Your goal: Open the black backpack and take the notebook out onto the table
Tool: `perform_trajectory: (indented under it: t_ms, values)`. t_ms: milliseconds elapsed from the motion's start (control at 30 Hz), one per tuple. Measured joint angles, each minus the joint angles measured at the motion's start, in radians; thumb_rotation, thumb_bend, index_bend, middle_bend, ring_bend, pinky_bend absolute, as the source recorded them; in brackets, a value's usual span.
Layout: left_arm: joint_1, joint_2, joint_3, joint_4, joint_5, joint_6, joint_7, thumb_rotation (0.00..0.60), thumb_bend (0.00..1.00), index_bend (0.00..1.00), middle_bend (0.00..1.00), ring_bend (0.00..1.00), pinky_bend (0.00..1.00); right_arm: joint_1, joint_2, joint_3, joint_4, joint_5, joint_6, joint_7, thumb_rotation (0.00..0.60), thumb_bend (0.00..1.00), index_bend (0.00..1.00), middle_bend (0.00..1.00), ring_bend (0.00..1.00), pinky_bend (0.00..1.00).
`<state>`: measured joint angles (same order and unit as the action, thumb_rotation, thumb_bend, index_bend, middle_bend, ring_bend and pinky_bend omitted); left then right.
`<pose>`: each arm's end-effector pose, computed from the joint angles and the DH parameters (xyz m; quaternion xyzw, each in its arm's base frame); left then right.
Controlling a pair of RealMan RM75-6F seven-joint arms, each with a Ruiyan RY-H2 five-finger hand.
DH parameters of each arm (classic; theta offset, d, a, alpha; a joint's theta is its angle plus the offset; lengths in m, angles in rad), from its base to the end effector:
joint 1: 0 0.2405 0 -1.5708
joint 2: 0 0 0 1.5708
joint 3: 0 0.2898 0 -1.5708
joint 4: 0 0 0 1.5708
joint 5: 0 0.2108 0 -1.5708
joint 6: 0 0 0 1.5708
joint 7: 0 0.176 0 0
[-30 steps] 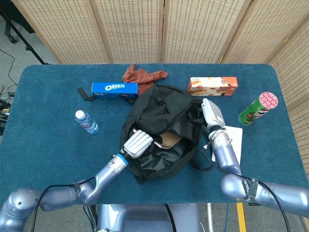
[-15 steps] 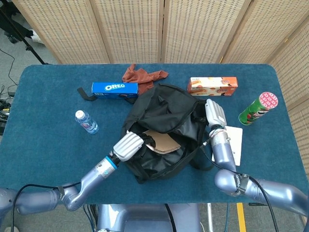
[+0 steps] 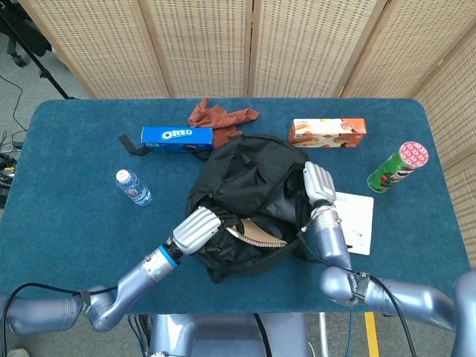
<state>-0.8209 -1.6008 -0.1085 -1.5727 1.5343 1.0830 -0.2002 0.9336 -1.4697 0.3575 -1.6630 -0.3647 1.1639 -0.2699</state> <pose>-0.0590 0.3366 -0.0430 -0.7246 -0.4008 -0.5409 0.1476 -0.1347 -0.4451 0.0292 0.5009 -0.6093 0.4210 0.4479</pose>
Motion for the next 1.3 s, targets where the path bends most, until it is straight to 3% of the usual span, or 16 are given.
perform_trajectory:
  t_ms: [167, 367, 667, 900, 1033, 1200, 1267, 1300]
  values:
    - [0.012, 0.063, 0.0, -0.071, 0.019, 0.023, -0.022, 0.6, 0.75, 0.92, 0.62, 0.42, 0.46, -0.017, -0.002, 0.001, 0.002, 0.0, 0.007, -0.012, 0.6, 0.57, 0.68, 0.57, 0.45, 0.59]
    - [0.039, 0.221, 0.01, -0.208, 0.042, 0.045, -0.039, 0.6, 0.75, 0.92, 0.62, 0.42, 0.46, -0.036, -0.008, 0.003, 0.01, -0.006, 0.006, -0.015, 0.6, 0.57, 0.68, 0.57, 0.45, 0.59]
    - [0.074, 0.586, 0.04, -0.437, 0.027, 0.005, -0.118, 0.6, 0.75, 0.92, 0.62, 0.42, 0.46, -0.048, -0.018, 0.013, 0.003, -0.021, 0.016, -0.033, 0.6, 0.57, 0.68, 0.57, 0.45, 0.59]
    - [0.053, 0.899, 0.07, -0.523, 0.012, -0.178, -0.303, 0.6, 0.75, 0.92, 0.62, 0.42, 0.46, -0.047, -0.041, 0.018, -0.005, -0.028, 0.027, -0.054, 0.6, 0.57, 0.68, 0.57, 0.45, 0.59]
    - [0.014, 0.951, 0.087, -0.505, 0.004, -0.351, -0.379, 0.6, 0.75, 0.92, 0.62, 0.42, 0.47, -0.047, -0.053, 0.016, -0.008, -0.037, 0.029, -0.069, 0.6, 0.57, 0.68, 0.57, 0.45, 0.59]
    - [-0.043, 0.923, 0.107, -0.404, -0.028, -0.565, -0.433, 0.6, 0.75, 0.92, 0.59, 0.41, 0.46, -0.051, -0.062, 0.01, -0.004, -0.051, 0.023, -0.078, 0.6, 0.57, 0.68, 0.57, 0.45, 0.59]
    - [-0.058, 0.884, 0.112, -0.353, -0.051, -0.61, -0.434, 0.6, 0.74, 0.88, 0.43, 0.32, 0.46, -0.054, -0.064, 0.008, 0.0, -0.057, 0.017, -0.079, 0.6, 0.57, 0.68, 0.57, 0.45, 0.59]
    - [-0.065, 0.852, 0.114, -0.317, -0.071, -0.629, -0.431, 0.6, 0.71, 0.75, 0.26, 0.2, 0.44, -0.056, -0.064, 0.007, 0.002, -0.06, 0.013, -0.079, 0.6, 0.57, 0.68, 0.57, 0.45, 0.59]
